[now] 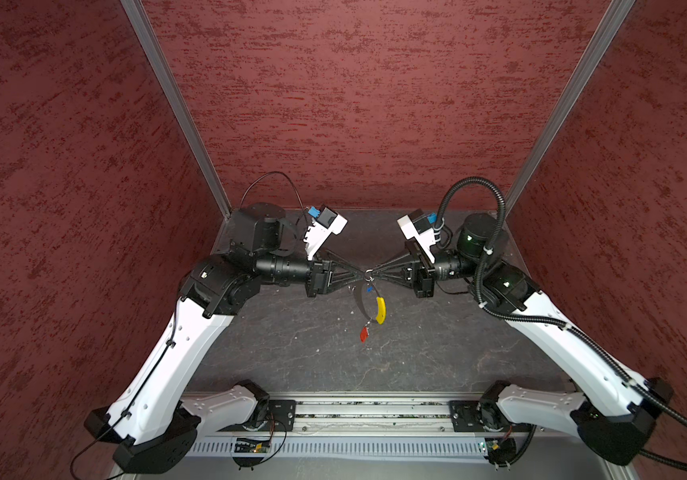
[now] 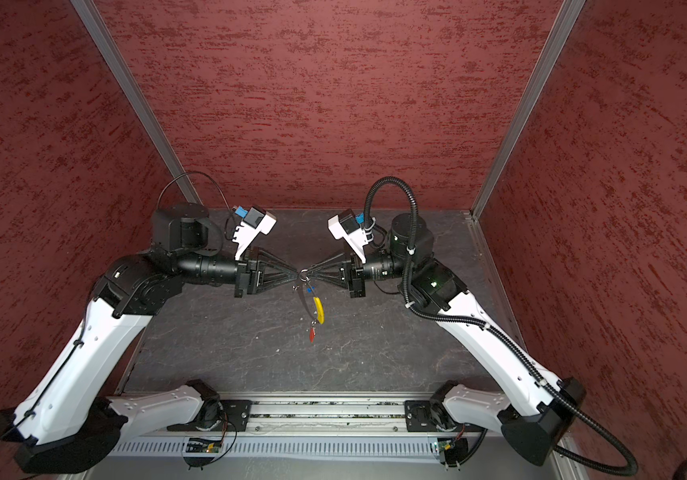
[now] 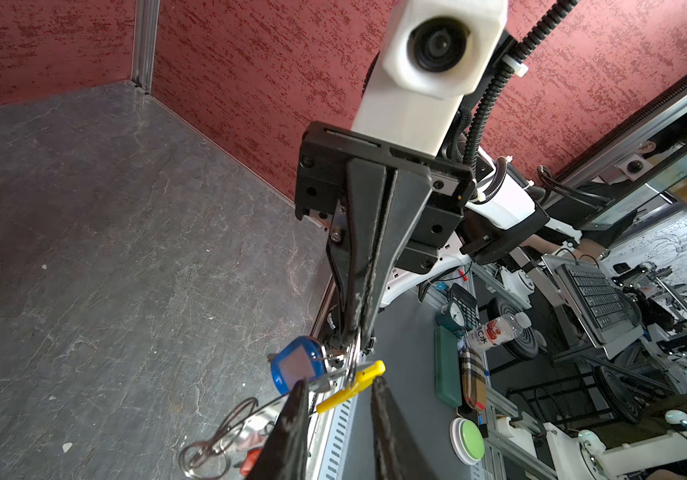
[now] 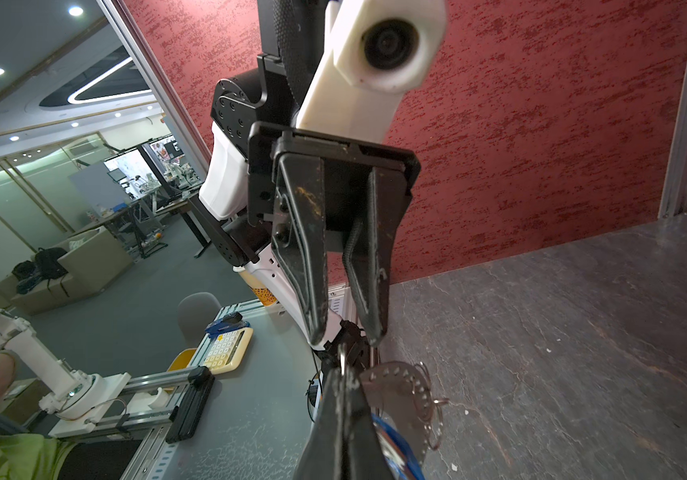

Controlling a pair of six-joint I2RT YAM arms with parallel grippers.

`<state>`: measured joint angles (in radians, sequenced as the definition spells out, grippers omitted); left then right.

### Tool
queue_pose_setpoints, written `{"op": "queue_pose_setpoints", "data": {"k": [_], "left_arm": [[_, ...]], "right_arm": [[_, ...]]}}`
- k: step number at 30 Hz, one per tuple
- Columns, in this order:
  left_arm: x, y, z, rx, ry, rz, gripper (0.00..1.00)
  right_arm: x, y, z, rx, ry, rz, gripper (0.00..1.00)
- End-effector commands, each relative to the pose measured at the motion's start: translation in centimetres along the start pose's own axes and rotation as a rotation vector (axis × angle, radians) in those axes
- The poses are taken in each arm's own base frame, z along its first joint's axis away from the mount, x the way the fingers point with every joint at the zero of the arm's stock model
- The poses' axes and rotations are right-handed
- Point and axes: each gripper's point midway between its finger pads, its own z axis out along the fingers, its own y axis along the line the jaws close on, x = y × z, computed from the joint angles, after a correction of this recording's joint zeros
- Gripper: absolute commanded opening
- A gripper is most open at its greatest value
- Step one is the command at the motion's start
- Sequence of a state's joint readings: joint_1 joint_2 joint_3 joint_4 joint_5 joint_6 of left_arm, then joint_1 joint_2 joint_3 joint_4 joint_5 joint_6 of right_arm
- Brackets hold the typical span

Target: Remove the keys from the keyring

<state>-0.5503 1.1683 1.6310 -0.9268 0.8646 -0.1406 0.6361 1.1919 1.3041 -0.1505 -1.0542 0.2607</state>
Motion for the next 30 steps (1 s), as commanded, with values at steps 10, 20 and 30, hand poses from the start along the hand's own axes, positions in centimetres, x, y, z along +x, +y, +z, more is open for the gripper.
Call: {"op": "queue_pose_setpoints", "data": {"k": [10, 20, 30], "left_arm": [[-0.6, -0.8, 1.0, 0.073, 0.035, -0.01, 0.19], [-0.2, -1.3, 1.4, 0.108, 0.065, -0.016, 0.14], [0.1, -1.2, 1.6, 0.105, 0.077, -0.021, 0.14]], "right_arm": [[-0.7, 0.6, -0.3, -0.009, -0.002, -0.047, 0.0], [-0.8, 0.0, -0.5, 0.037, -0.008, -0.051, 0.0], [-1.2, -0.1, -0.5, 0.047, -0.014, -0.054, 0.0]]}}
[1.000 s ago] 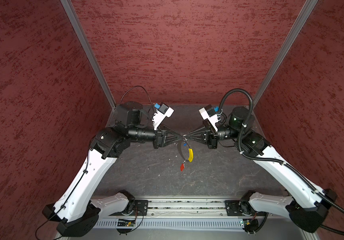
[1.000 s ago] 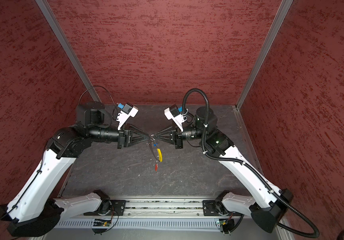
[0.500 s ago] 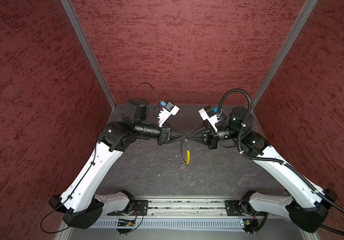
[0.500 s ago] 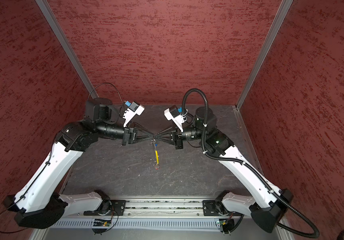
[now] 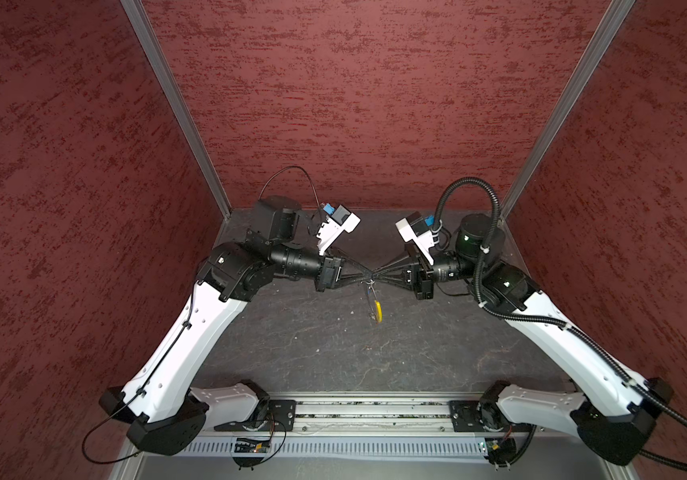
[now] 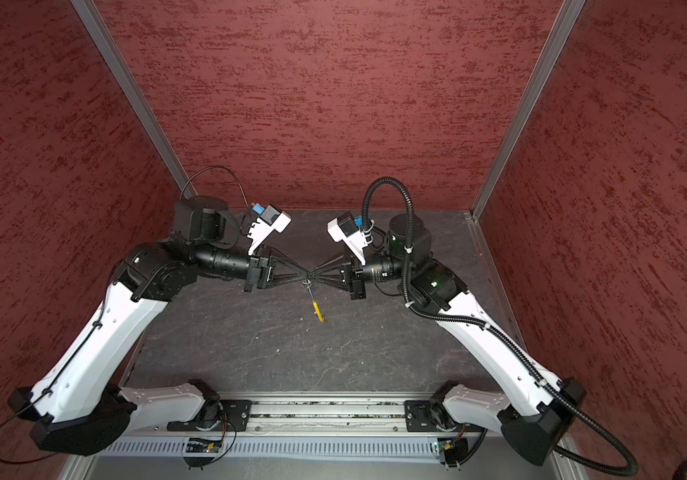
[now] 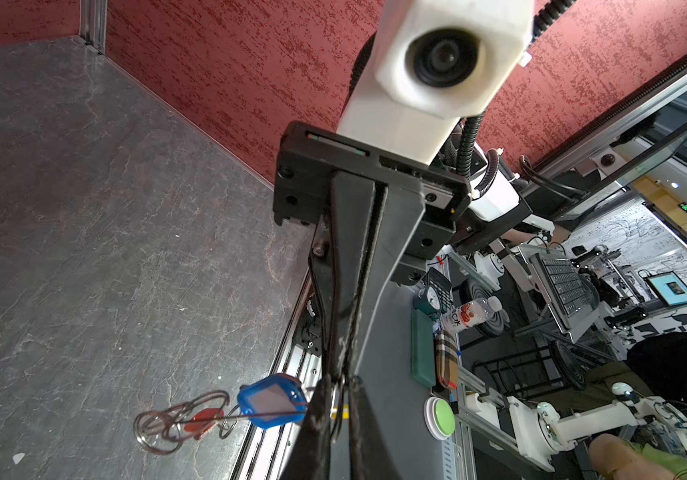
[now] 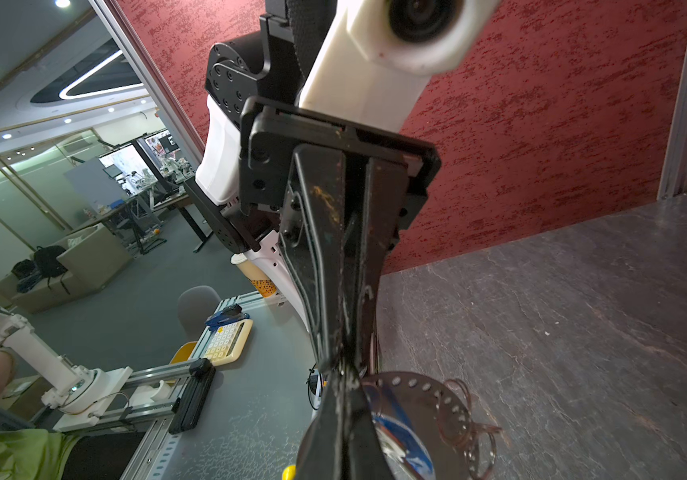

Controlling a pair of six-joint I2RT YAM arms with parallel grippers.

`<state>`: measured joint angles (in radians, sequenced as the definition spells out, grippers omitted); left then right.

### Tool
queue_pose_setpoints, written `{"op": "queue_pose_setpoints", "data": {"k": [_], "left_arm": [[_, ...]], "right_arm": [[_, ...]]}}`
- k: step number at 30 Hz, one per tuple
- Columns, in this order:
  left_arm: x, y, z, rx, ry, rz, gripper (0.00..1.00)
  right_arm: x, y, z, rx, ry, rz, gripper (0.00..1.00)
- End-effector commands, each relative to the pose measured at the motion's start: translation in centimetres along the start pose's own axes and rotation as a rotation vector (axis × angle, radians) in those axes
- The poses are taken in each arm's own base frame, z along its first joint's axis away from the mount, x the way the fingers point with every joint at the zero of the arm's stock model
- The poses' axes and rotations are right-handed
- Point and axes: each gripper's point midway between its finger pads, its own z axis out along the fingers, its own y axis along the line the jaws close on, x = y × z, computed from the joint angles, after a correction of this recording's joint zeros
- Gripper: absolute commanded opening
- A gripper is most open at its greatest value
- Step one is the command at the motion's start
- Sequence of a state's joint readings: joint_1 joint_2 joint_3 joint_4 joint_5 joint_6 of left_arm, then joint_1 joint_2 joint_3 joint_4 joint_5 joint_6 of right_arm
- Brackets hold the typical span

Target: Remove the keys from the keyring

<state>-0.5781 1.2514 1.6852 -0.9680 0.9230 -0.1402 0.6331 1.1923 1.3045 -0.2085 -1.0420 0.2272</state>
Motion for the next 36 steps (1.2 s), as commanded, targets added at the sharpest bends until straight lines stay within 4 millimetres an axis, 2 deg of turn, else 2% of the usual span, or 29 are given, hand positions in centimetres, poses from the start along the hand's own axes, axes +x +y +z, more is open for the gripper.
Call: {"op": "queue_pose_setpoints", "data": {"k": [1, 9, 17, 19, 23, 25, 28, 33, 36], "left_arm": [[0.0, -1.1, -0.1, 0.038, 0.01, 0.025, 0.14], [0.3, -1.1, 0.2, 0.037, 0.02, 0.038, 0.0], [-0.4, -0.8, -0.1, -0.025, -0.026, 0.088, 0.0], [-0.7, -0.9, -0.4, -0.03, -0.049, 0.104, 0.0], [-1.2, -0.9, -1.0, -0.032, -0.095, 0.115, 0.0], [-1.5, -0.9, -1.3, -0.026, -0.11, 0.111, 0.0], [-1.6, -1.0, -1.4, -0.019, -0.117, 0.112, 0.0], [-1.7, -1.5, -1.5, 0.007, -0.125, 0.125, 0.0], [-1.7, -1.7, -1.5, 0.011, -0.127, 0.128, 0.0]], "right_arm": [[-2.0, 0.5, -0.4, 0.023, -0.039, -0.071, 0.0], [-2.4, 0.6, -0.4, 0.018, -0.049, -0.073, 0.0], [-2.8, 0.7, -0.6, 0.035, -0.071, -0.083, 0.0], [-3.0, 0.7, -0.9, 0.057, -0.086, -0.096, 0.09], [-3.1, 0.9, -1.4, 0.086, -0.111, -0.114, 0.37], [-2.9, 0.8, -1.7, 0.11, -0.122, -0.118, 0.44], [-2.1, -0.3, -2.0, 0.171, -0.126, -0.106, 0.5], [0.2, -1.9, -1.7, 0.201, -0.097, -0.075, 0.53], [0.9, -1.8, -1.4, 0.185, -0.083, -0.083, 0.56]]}}
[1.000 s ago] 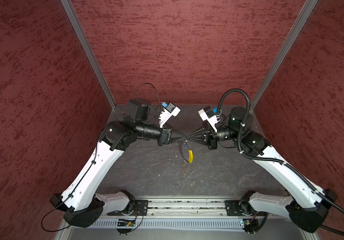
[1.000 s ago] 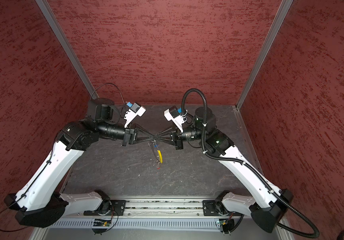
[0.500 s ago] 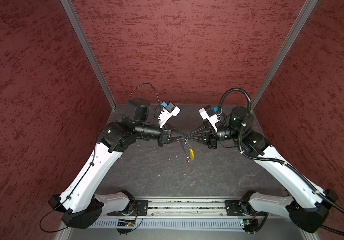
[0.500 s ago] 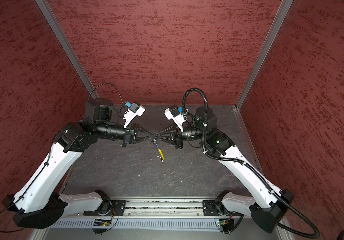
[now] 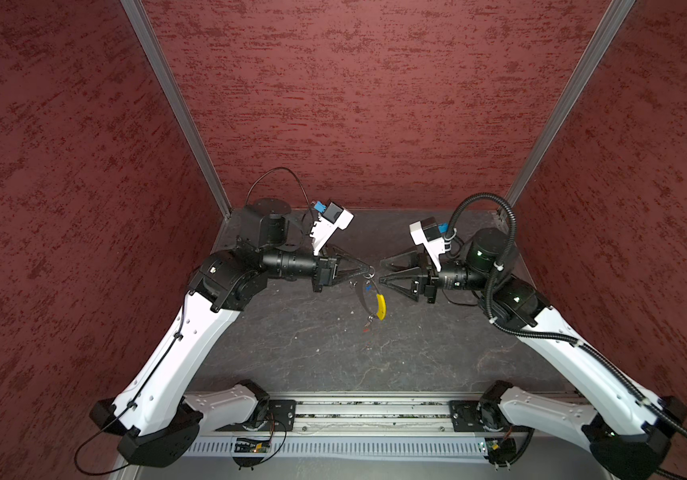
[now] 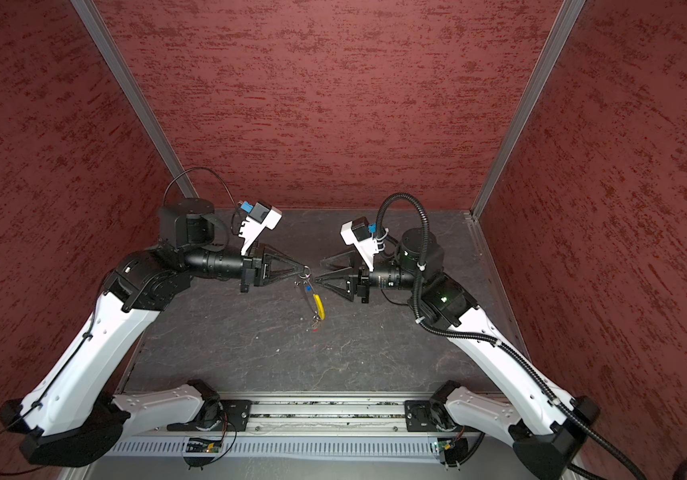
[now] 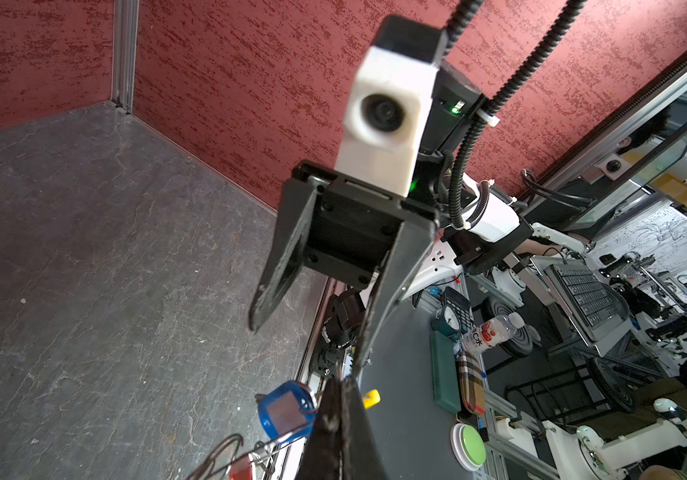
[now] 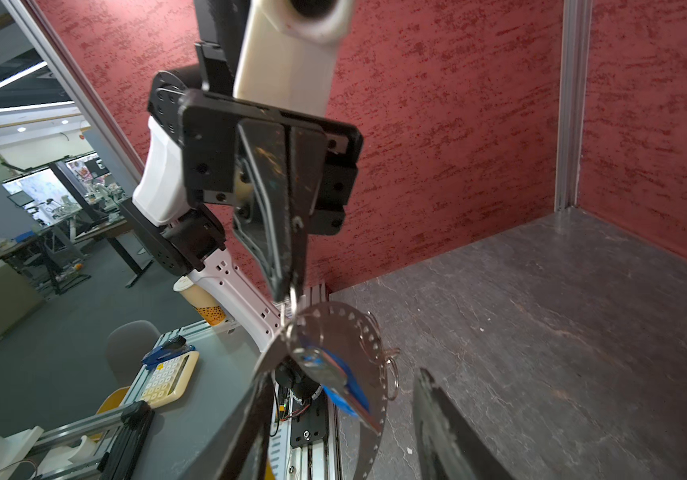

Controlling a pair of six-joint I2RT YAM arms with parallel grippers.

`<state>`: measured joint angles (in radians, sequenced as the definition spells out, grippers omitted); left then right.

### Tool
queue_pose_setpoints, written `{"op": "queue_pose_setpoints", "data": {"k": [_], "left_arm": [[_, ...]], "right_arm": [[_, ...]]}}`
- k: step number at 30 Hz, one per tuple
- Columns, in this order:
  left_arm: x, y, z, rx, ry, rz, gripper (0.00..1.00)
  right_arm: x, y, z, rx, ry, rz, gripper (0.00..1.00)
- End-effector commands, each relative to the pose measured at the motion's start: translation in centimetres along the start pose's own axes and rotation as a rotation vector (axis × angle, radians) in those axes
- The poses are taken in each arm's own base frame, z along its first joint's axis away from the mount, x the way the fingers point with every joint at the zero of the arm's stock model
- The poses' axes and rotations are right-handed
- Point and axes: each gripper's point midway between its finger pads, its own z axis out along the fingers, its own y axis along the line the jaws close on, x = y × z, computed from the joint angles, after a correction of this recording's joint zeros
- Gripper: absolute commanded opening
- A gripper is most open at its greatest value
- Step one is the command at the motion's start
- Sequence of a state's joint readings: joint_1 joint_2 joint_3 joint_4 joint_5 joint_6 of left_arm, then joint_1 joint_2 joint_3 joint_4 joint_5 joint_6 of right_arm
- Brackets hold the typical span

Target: Remove the keys from the keyring

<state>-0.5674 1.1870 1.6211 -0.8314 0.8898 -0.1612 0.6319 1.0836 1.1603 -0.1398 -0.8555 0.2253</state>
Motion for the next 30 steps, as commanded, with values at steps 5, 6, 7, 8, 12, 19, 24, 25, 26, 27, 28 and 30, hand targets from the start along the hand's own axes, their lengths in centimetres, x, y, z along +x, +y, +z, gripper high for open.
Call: {"op": "queue_pose_setpoints", "data": {"k": [5, 6, 7, 8, 12, 19, 24, 25, 26, 27, 28, 30], "left_arm": [[-0.6, -1.3, -0.5, 0.047, -0.03, 0.039, 0.0], [-0.6, -1.3, -0.4, 0.048, -0.028, 0.037, 0.0], [-0.5, -1.4, -0.5, 0.056, -0.026, 0.036, 0.0], [-0.5, -1.5, -0.4, 0.064, -0.025, 0.035, 0.0], [-0.5, -1.4, -0.4, 0.066, -0.021, 0.029, 0.0], [-0.5, -1.4, -0.3, 0.07, -0.021, 0.024, 0.0], [-0.5, -1.3, -0.2, 0.075, -0.022, 0.02, 0.0], [-0.5, -1.4, -0.2, 0.078, -0.022, 0.019, 0.0], [-0.5, -1.4, -0.2, 0.081, -0.022, 0.02, 0.0], [-0.5, -1.4, -0.2, 0.081, -0.022, 0.017, 0.0], [-0.6, -1.4, -0.2, 0.081, -0.024, 0.018, 0.0], [-0.6, -1.4, -0.2, 0.08, -0.026, 0.015, 0.0]], "right_arm": [[-0.2, 0.8, 0.6, -0.027, -0.011, -0.09, 0.6], [-0.2, 0.7, 0.8, -0.025, -0.006, -0.09, 0.6], [-0.2, 0.6, 1.0, -0.024, -0.001, -0.09, 0.6], [-0.1, 0.4, 1.1, -0.022, 0.002, -0.088, 0.6], [-0.3, 0.8, 1.5, -0.049, 0.007, -0.097, 0.59], [-0.7, 1.5, 1.8, -0.08, 0.008, -0.109, 0.55], [-1.0, 2.3, 1.9, -0.116, 0.005, -0.122, 0.54], [-1.1, 2.5, 1.9, -0.121, 0.005, -0.125, 0.54], [-1.0, 2.5, 2.0, -0.126, 0.008, -0.125, 0.53], [-1.0, 2.6, 2.0, -0.126, 0.009, -0.126, 0.53], [-0.9, 2.6, 2.1, -0.128, 0.01, -0.126, 0.52], [-0.9, 2.7, 2.1, -0.13, 0.013, -0.126, 0.49]]}}
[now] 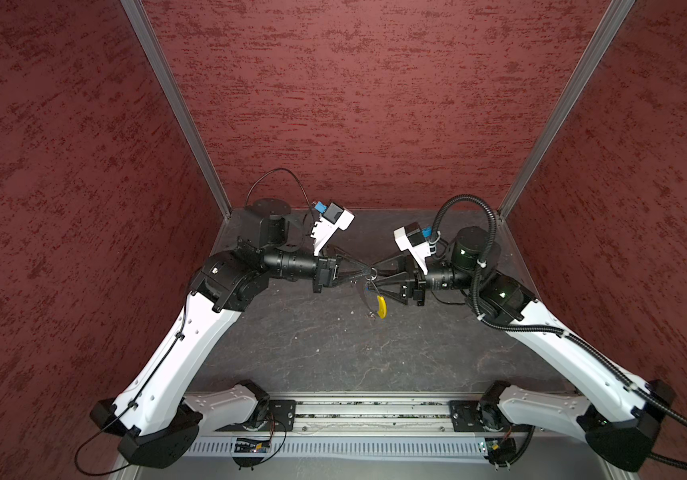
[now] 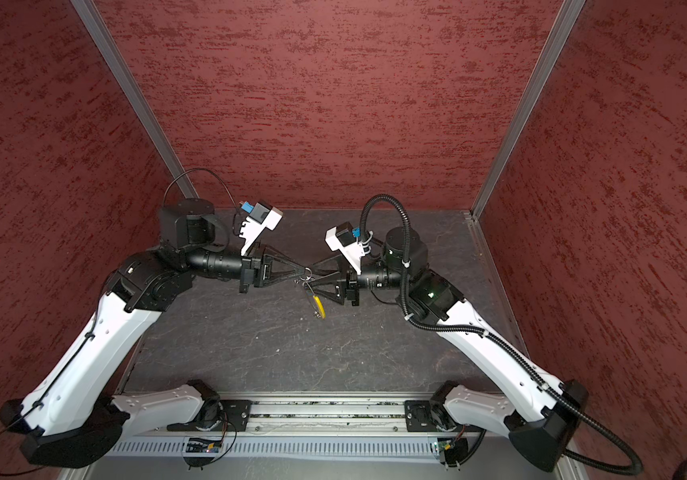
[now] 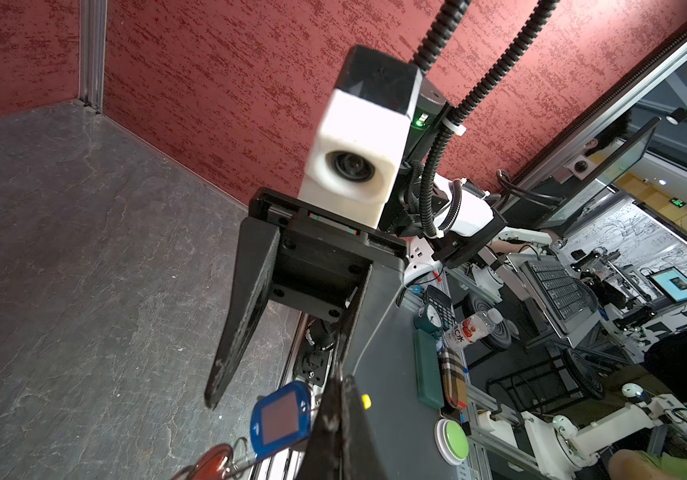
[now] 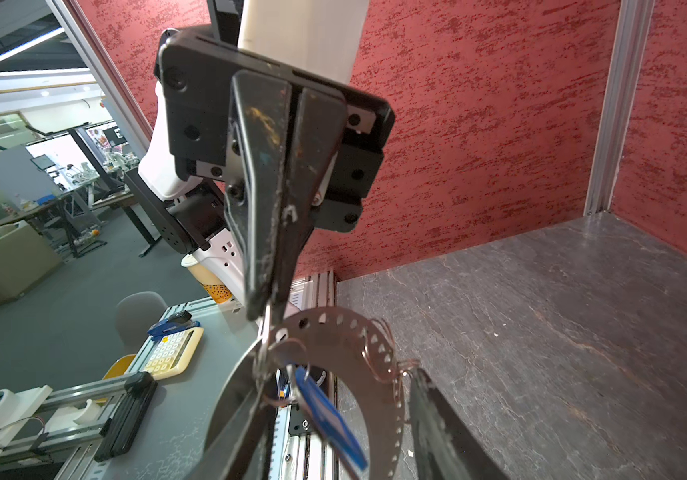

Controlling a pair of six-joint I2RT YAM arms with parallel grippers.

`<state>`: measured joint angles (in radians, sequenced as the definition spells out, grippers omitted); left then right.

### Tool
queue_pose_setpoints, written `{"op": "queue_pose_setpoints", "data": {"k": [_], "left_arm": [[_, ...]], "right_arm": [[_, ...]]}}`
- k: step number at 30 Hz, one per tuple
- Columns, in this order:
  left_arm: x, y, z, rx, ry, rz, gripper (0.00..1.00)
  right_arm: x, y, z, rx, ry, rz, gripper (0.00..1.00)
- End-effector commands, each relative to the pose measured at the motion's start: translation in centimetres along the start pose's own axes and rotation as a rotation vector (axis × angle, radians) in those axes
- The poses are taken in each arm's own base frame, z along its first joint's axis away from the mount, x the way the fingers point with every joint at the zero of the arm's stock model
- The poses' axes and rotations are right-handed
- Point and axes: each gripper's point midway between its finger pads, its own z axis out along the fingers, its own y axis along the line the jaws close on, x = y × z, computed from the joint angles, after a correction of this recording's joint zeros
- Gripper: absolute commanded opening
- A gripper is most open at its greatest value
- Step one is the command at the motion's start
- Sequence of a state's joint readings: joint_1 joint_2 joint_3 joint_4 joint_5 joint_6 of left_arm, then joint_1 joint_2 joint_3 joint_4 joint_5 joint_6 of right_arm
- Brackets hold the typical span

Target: Remove the keys from the keyring

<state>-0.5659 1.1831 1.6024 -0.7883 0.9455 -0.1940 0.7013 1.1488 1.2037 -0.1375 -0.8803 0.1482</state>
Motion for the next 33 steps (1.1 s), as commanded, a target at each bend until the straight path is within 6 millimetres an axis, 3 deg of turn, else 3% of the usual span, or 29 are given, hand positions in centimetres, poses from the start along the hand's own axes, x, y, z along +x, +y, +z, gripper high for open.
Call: {"op": "queue_pose_setpoints", "data": {"k": [1, 12, 17, 33], "left_arm": [[-0.6, -0.6, -0.3, 0.022, -0.025, 0.028, 0.0], [-1.3, 0.0, -0.7, -0.011, -0.067, 0.021, 0.0], [-1.6, 0.1, -0.9, -0.023, -0.095, 0.032, 0.0], [-2.7, 1.1, -0.6, -0.07, -0.262, 0.076, 0.0]], "right_arm": [[-1.5, 1.3, 0.0, -0.04, -0.022, -0.063, 0.46], [-1.2, 1.3, 0.0, -0.034, -0.013, -0.058, 0.2], [-1.3, 1.2, 0.1, -0.027, -0.005, -0.063, 0.01], [-1.6, 1.9, 1.8, -0.061, 0.009, -0.079, 0.0]]}}
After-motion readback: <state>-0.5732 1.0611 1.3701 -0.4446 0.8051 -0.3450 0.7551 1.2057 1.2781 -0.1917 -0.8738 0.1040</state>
